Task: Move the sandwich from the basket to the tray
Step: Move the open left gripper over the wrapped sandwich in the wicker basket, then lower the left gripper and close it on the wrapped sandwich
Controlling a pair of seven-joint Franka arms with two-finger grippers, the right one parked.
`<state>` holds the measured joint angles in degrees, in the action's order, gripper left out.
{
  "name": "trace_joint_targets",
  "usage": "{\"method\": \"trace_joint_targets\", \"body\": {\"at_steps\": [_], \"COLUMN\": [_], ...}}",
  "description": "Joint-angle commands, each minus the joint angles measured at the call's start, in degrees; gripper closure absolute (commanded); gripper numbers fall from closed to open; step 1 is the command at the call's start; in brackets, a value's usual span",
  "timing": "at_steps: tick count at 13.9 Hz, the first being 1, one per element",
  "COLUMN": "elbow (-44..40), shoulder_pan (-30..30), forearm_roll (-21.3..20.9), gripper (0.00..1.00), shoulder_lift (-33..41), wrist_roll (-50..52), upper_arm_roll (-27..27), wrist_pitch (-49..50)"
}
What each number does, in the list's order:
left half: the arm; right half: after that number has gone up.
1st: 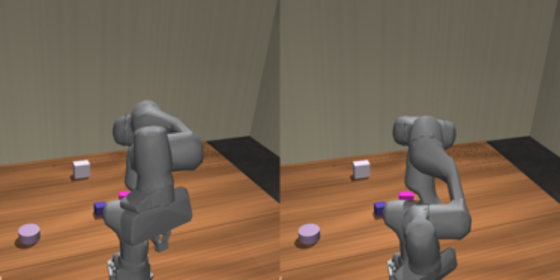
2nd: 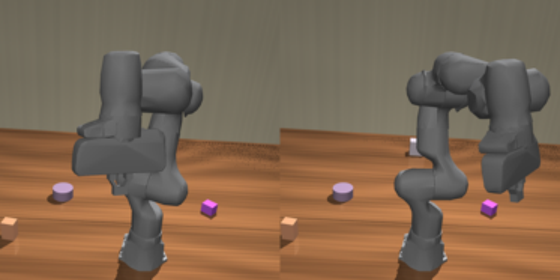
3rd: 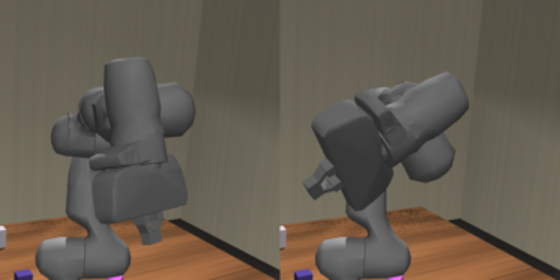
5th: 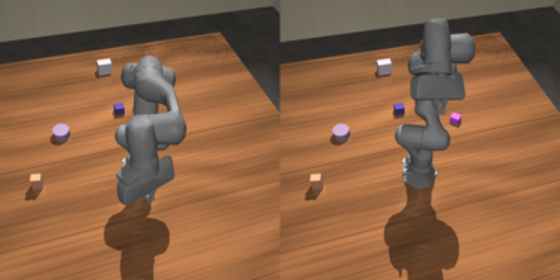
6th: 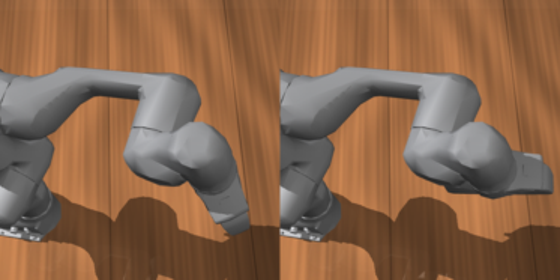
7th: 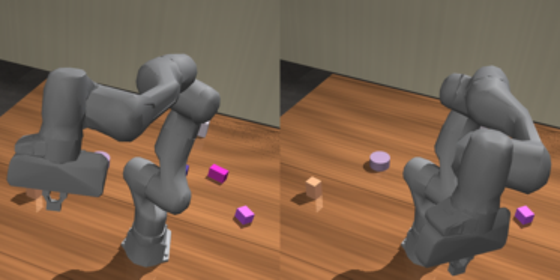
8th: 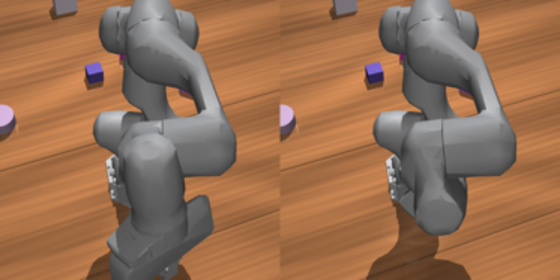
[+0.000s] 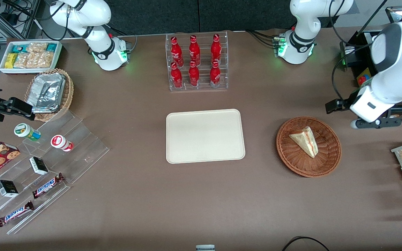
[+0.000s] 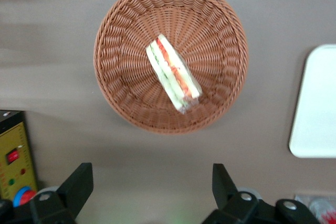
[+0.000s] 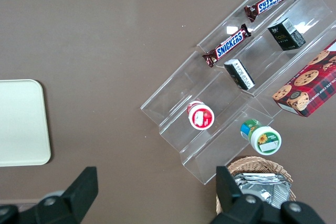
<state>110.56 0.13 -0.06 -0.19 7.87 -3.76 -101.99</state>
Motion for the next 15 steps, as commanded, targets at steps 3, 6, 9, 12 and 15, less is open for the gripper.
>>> {"method": "trace_joint_targets", "body": {"at_steps": [3, 6, 9, 12, 15], "elbow": [7.47, 8.62, 9.06, 9.67, 12.92], "shoulder_pan": [-0.92, -1.53, -3.11, -4.52, -4.52], "forearm_roll": [-0.55, -0.64, -2.83, -3.72, -3.72], "gripper": [0.00, 0.00, 0.00, 0.00, 0.00], "shoulder_lift": [-1.56, -4.55, -7.89, -11.14, -11.76], "wrist_roll": [13.90, 24.26, 33.32, 39.40, 39.59], "upper_arm_roll": [0.42, 0.15, 0.07, 0.07, 0.07], "wrist_pitch": [-11.46, -16.99, -21.48, -24.82, -29.04]}}
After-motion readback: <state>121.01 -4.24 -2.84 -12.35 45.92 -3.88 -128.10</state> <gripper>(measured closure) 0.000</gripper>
